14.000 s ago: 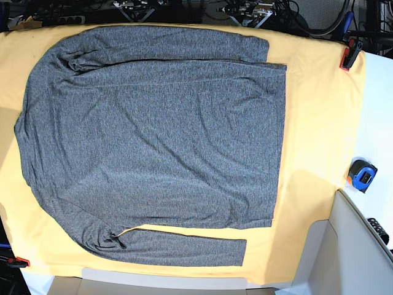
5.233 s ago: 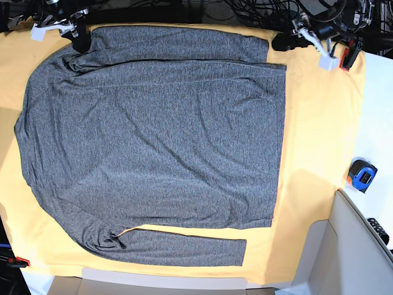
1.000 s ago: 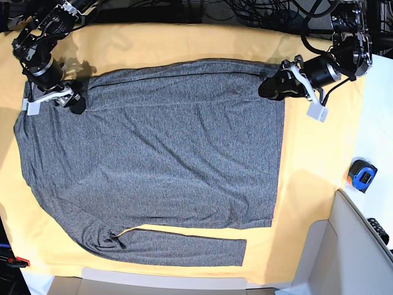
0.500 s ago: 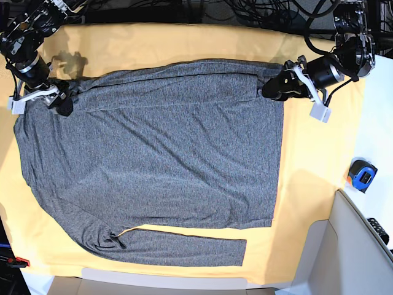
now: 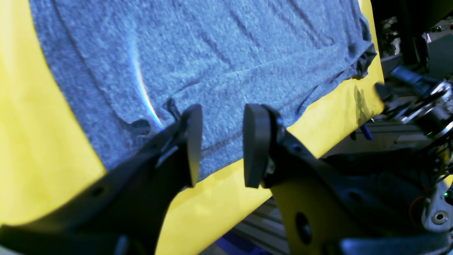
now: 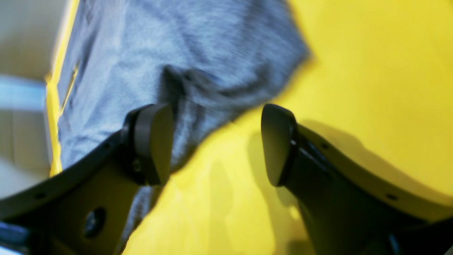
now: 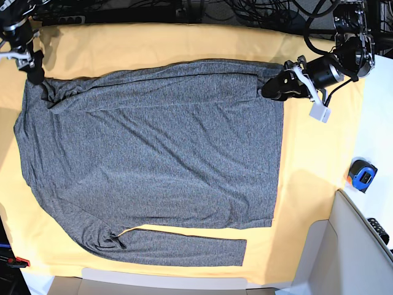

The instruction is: Fold the T-shirt properly

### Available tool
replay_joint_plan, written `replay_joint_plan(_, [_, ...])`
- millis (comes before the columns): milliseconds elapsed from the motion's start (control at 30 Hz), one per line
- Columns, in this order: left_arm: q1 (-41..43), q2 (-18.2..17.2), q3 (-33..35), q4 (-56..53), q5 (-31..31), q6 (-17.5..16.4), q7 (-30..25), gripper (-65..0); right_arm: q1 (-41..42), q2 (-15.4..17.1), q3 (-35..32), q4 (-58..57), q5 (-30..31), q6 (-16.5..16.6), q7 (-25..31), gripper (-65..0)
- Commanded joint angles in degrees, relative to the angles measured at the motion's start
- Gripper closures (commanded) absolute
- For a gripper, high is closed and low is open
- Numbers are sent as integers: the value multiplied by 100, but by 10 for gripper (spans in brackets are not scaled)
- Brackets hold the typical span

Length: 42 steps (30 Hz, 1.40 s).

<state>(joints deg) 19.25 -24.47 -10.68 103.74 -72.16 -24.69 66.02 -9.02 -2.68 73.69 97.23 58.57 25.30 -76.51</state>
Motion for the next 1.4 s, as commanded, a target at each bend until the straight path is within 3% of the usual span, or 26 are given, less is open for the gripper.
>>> replay_joint_plan(0, [-21, -81, -44, 92, -120, -24, -57, -198, 44, 61, 81, -13, 170, 33, 77, -391])
replay_joint_plan(333, [-12, -81, -36, 92, -120, -24, -48, -198, 590, 26, 345, -1262, 196, 24, 86, -391])
replay_joint_plan(533, [-12, -81, -36, 92, -120, -24, -48, -198, 713, 61, 380, -1473, 187, -671, 236, -391])
replay_joint_plan(767, [67, -81, -36, 100, -120, -24, -48, -198, 774, 35, 380, -1455, 161, -908, 420, -391])
replay_joint_plan(1067, [67, -81, -36, 109, -120, -24, -39, -198, 792, -141, 407, -1314, -59, -2526, 640, -388])
replay_joint_plan(1167, [75, -81, -36, 109, -120, -24, -39, -198, 765, -343, 407, -1015, -129, -3053, 640, -388])
replay_joint_plan(1267, [75, -81, -36, 109, -129, -24, -39, -198, 730, -545, 389, -532, -279, -3396, 640, -388])
replay_joint_plan(1367, [75, -81, -36, 118, -129, -24, -39, -198, 721, -632, 407, -224, -437, -3493, 640, -388])
